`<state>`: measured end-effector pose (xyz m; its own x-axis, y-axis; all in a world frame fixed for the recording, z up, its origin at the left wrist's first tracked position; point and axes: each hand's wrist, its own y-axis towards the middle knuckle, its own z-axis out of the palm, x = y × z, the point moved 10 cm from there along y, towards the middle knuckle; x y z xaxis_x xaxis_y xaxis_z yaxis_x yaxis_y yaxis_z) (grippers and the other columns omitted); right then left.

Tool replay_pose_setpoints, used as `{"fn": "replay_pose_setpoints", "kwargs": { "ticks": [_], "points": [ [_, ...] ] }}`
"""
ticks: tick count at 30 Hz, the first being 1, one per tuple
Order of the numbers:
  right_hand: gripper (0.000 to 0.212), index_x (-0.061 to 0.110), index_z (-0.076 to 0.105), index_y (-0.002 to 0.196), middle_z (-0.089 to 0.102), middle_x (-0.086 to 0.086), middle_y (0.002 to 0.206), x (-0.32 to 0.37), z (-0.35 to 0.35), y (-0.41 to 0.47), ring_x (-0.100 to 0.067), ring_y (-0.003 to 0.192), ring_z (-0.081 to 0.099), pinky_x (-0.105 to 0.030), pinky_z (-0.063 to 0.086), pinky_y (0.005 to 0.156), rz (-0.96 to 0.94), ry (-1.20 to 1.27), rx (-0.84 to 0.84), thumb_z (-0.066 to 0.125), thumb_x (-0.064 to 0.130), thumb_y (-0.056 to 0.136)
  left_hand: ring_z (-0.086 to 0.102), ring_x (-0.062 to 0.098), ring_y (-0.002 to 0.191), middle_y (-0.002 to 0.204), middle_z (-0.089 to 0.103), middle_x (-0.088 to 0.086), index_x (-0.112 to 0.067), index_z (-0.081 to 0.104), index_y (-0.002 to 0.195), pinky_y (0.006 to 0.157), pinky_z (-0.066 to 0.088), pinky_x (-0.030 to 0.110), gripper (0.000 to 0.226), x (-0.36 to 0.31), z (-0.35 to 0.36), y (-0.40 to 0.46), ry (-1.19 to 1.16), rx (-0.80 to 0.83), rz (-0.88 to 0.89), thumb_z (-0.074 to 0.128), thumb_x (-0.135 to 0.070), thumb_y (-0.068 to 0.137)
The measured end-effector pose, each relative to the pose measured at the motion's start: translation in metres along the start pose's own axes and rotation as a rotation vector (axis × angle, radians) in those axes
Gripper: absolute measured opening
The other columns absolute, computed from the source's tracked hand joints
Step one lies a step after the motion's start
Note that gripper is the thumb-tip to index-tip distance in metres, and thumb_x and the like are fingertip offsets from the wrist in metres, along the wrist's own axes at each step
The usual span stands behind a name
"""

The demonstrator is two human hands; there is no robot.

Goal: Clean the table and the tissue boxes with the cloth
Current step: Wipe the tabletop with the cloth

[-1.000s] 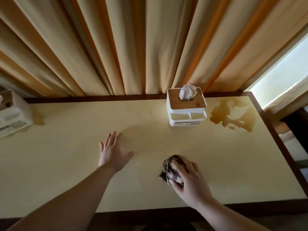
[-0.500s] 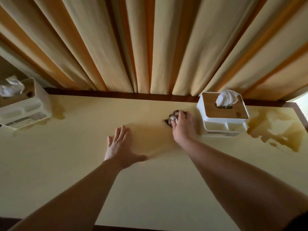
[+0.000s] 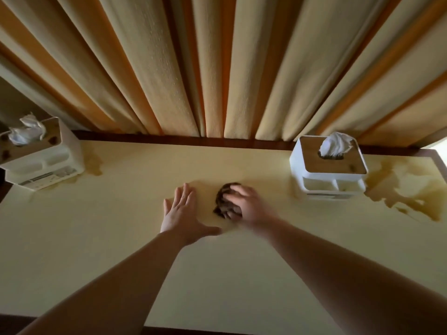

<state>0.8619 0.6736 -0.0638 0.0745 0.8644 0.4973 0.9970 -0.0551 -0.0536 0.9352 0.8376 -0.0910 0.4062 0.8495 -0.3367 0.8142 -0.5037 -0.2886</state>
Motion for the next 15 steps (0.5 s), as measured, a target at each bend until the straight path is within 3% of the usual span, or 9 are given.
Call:
{"fn": "replay_pose_setpoints", "kwargs": {
  "ticks": [4, 9, 15],
  "points": [
    [0.042, 0.024, 0.073, 0.126, 0.060, 0.003, 0.139, -0.014, -0.008, -0.073, -0.027, 0.124, 0.057, -0.038, 0.055, 0.100, 0.042, -0.018, -0.115, 0.080, 0.029, 0.085, 0.000, 0.019, 0.156, 0.169, 0.005, -0.002, -0.023, 0.019, 0.157, 0.125, 0.009, 0.058, 0.152, -0.005, -0.006, -0.001, 0.020, -0.032, 0.002, 0.060, -0.104, 0.036],
    [0.047, 0.025, 0.078, 0.116, 0.068, 0.006, 0.126, -0.059, -0.029, -0.134, -0.026, 0.108, 0.066, -0.036, 0.061, 0.085, 0.185, -0.054, -0.197, 0.093, 0.028, 0.071, 0.000, 0.027, 0.156, 0.170, 0.005, 0.004, -0.023, 0.016, 0.160, 0.124, 0.013, 0.059, 0.134, -0.026, 0.009, -0.004, 0.062, 0.026, 0.001, 0.064, -0.087, 0.053],
    [0.044, 0.020, 0.079, 0.118, 0.071, 0.001, 0.125, -0.119, -0.063, -0.196, -0.032, 0.106, 0.066, -0.039, 0.060, 0.088, 0.448, -0.061, -0.303, 0.090, 0.020, 0.075, -0.008, 0.030, 0.158, 0.171, -0.005, 0.010, -0.023, 0.007, 0.163, 0.127, 0.007, 0.055, 0.118, -0.076, 0.032, -0.016, 0.070, 0.125, 0.009, 0.068, -0.072, 0.076]
  ]
}}
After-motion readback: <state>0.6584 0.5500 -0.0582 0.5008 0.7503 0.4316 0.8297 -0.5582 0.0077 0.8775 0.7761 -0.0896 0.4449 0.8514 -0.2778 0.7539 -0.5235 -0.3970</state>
